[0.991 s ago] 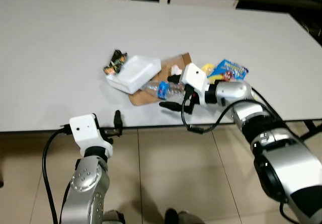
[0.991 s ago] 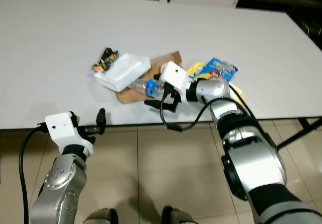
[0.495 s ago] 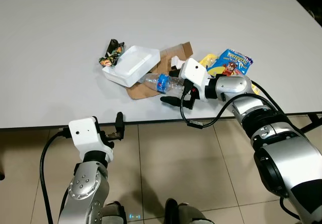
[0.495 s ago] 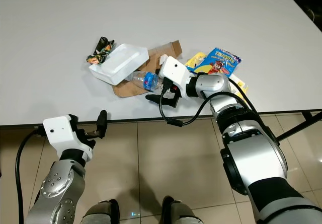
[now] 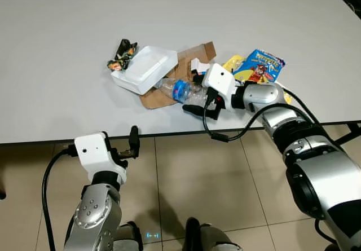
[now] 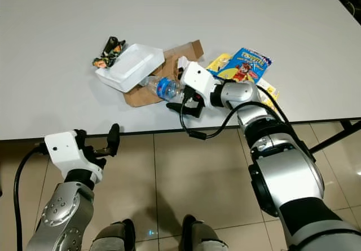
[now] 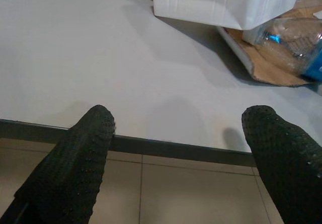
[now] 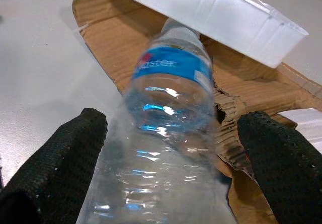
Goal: Picking trash to rubbish bin
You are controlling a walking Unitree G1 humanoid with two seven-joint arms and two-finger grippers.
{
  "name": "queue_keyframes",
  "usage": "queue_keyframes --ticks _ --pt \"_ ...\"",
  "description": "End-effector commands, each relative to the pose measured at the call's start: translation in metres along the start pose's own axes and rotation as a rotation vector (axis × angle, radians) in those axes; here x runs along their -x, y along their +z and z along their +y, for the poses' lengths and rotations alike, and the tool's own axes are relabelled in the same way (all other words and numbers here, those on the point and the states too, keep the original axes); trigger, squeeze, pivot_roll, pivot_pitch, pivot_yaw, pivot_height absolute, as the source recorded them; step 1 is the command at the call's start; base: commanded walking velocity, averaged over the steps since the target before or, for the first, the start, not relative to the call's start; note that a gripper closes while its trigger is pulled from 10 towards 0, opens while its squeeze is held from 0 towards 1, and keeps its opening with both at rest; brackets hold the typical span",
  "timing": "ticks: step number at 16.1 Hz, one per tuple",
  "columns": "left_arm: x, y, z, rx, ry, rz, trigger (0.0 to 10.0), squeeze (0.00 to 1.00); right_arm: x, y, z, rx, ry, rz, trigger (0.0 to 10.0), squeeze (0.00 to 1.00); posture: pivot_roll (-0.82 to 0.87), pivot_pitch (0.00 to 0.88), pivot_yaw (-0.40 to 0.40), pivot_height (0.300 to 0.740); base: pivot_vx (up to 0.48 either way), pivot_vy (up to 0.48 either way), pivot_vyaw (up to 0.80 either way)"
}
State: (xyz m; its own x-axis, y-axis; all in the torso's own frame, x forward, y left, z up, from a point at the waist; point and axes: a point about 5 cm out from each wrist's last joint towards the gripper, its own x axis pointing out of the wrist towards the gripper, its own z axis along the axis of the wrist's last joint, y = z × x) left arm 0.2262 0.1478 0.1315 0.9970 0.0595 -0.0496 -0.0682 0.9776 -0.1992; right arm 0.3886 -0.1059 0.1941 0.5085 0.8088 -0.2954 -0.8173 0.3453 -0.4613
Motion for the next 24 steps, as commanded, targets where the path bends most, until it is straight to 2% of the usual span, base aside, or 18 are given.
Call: queue_keyframes --ticks 1,4,7,10,16,24 --pt "0.005 -0.014 -0.007 0.038 -0.010 0.078 10.0 0.00 0.005 -0.001 -0.005 0.017 -0.011 0.019 10.0 0.00 0.01 0.261 -0.128 0.740 0.000 0.000 0.00" --pt "0.006 -0.014 -0.007 0.038 -0.007 0.080 10.0 0.00 0.004 -0.006 0.000 0.022 0.000 0.037 10.0 0.00 0.01 0.266 -0.132 0.740 0.000 0.000 0.00" --pt "0.009 -0.016 -0.007 0.041 -0.001 0.089 10.0 0.00 0.002 -0.020 0.012 0.010 0.032 0.073 10.0 0.00 0.02 0.274 -0.128 0.740 0.000 0.000 0.00" --pt "0.010 -0.017 -0.006 0.041 0.001 0.094 10.0 0.00 0.002 -0.025 0.015 -0.004 0.021 0.089 10.0 0.00 0.02 0.276 -0.127 0.740 0.000 0.000 0.00" --pt "0.009 -0.017 -0.006 0.050 0.007 0.097 10.0 0.00 0.002 -0.021 0.010 -0.002 -0.003 0.088 10.0 0.00 0.02 0.271 -0.131 0.740 0.000 0.000 0.00" --pt "0.008 -0.017 -0.007 0.057 0.006 0.090 10.0 0.00 0.000 -0.002 -0.005 0.001 -0.072 0.049 10.0 0.00 0.01 0.266 -0.138 0.740 0.000 0.000 0.00"
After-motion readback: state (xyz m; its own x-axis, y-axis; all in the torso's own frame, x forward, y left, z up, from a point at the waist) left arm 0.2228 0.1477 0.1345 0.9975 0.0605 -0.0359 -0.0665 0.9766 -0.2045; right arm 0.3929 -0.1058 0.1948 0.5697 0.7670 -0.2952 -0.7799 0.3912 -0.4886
